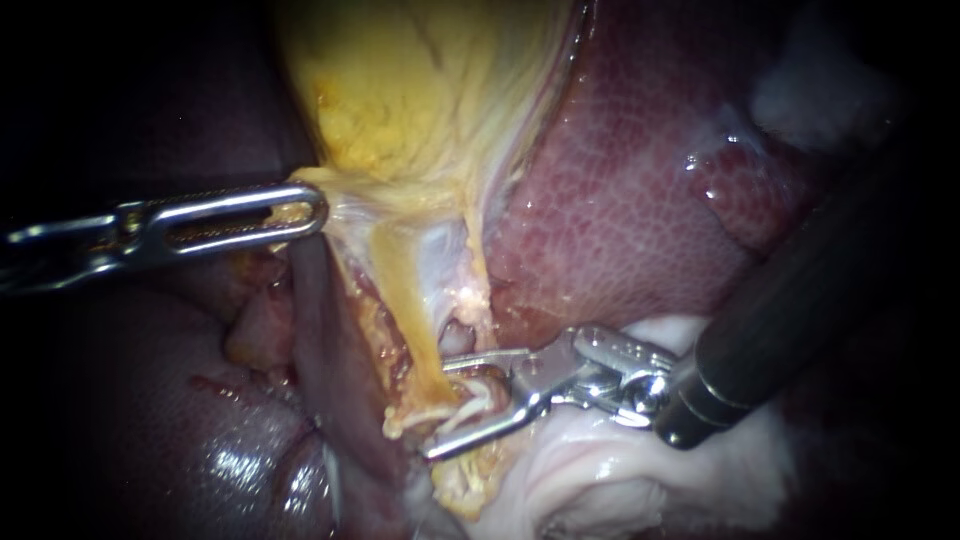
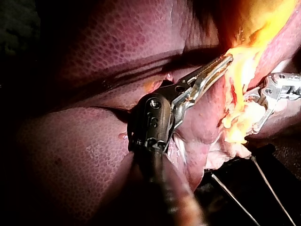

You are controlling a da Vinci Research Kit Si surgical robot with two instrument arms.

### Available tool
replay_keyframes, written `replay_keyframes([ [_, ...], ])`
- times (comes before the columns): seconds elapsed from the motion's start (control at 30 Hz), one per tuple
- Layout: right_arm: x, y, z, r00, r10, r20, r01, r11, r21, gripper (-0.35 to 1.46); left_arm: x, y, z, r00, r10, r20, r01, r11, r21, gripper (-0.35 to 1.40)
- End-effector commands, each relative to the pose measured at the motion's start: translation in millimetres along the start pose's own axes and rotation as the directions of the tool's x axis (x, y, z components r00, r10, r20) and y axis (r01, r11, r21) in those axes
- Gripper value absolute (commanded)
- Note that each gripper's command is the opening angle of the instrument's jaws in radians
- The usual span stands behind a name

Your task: Clipping second clip left tube

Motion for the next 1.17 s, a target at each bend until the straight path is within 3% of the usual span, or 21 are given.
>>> replay_keyframes([
  [0.03,-0.3,0.2,0.4,1.000,0.000,0.002,0.000,1.000,0.001,0.59,0.0,0.0,0.1,1.0000,-0.001,0.000,0.001,1.000,0.000,-0.35],
  [0.2,-1.3,0.7,1.6,1.000,-0.001,0.006,0.001,1.000,0.003,0.58,0.1,0.1,0.4,1.0000,0.000,0.001,0.000,1.000,-0.001,-0.35],
  [0.37,-1.3,1.0,1.0,1.000,0.000,0.002,0.000,1.000,-0.011,0.50,0.2,0.1,0.5,1.0000,0.000,0.002,0.000,1.000,-0.002,-0.35],
  [0.4,-1.3,1.0,0.5,1.000,0.001,0.014,-0.001,1.000,-0.010,0.35,0.2,0.1,0.5,1.0000,0.000,0.002,0.000,1.000,-0.002,-0.35],
  [0.47,-1.4,1.0,-0.6,0.997,0.008,0.076,-0.009,1.000,0.004,-0.22,0.2,0.2,0.4,1.0000,0.000,0.002,0.000,1.000,-0.002,-0.35],
  [0.5,-1.4,1.0,-0.8,0.997,0.009,0.081,-0.009,1.000,-0.002,-0.35,0.2,0.1,0.4,1.0000,0.000,0.002,0.000,1.000,-0.002,-0.35],
  [0.63,-1.6,1.5,-1.2,0.996,0.021,0.082,-0.020,1.000,-0.005,-0.35,0.2,0.1,0.5,1.0000,0.000,0.002,0.000,1.000,-0.002,-0.35],
  [1.17,-1.5,1.2,-1.0,0.996,0.025,0.082,-0.026,1.000,0.002,-0.35,0.2,0.1,0.4,1.0000,0.000,0.002,0.000,1.000,-0.002,-0.35],
])
